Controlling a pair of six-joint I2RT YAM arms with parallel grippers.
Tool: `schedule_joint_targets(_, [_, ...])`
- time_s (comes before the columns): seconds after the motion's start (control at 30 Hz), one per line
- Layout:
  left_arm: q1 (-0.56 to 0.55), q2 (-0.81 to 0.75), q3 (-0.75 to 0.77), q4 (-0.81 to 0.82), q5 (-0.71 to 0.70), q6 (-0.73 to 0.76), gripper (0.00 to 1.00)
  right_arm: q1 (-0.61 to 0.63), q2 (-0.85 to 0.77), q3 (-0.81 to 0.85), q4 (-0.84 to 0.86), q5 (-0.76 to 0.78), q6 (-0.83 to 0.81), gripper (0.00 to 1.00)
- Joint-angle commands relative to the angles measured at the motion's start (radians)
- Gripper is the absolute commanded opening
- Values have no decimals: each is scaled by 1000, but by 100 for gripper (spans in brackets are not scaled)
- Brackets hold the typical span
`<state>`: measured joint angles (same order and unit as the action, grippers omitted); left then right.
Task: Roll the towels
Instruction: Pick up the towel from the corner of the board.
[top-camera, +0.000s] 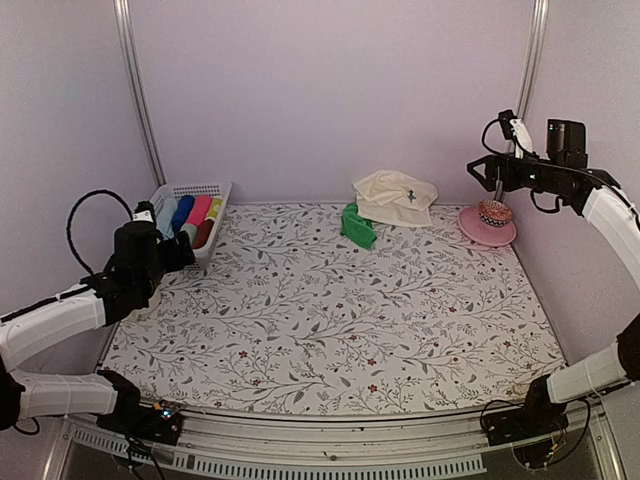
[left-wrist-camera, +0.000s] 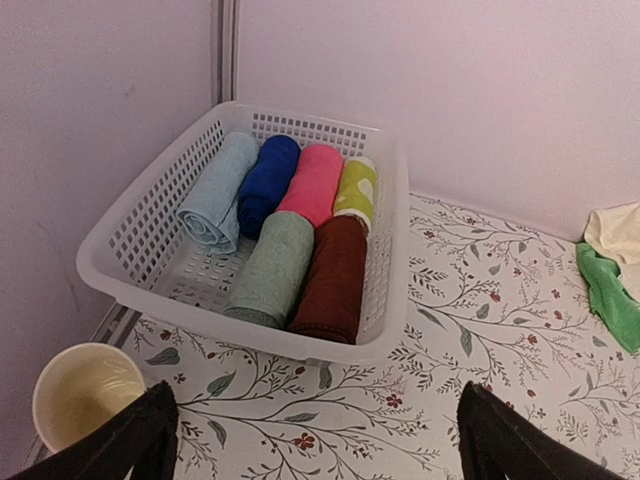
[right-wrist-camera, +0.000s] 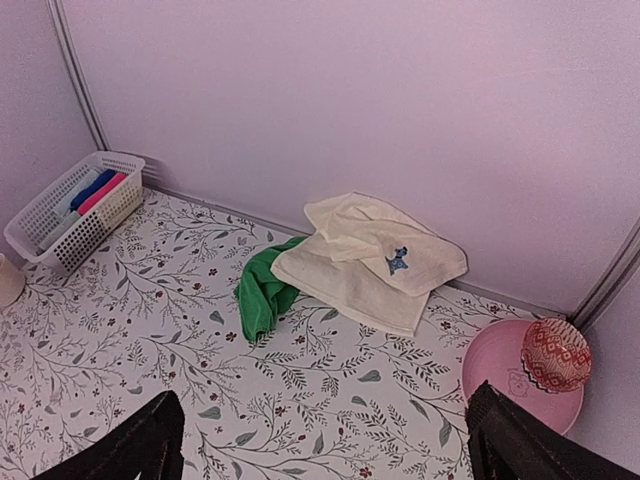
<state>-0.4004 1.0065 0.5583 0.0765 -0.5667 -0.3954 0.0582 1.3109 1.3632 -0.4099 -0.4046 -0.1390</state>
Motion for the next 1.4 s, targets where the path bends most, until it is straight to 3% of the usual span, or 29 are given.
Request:
schedule_joint_targets(0.0, [-16,-13,-13,29,-11,-33,97,-4,-4,-28,28,-46,5,99])
schedule_joint_targets(0.2, [-25,-45,-29,33,-2,-44,97,-3,-13,-71,101,-40,36,99])
schedule_joint_targets(0.47, [-34,-42,-43,60,21,-31,97,3,62,-40,120,-183,56,99])
schedule_joint_targets(0.63, [-46,-22,-82,140,54,-13,97,78,149,4,120,-127,27,99])
schedule_joint_targets(0.87, [-60,80,-66,186,105,6,97,214,377,134,104,95,-26,100])
schedule_joint_targets(1.37, [-82,140,-72,235,101,22,97,354,888,456,36,244,13,81])
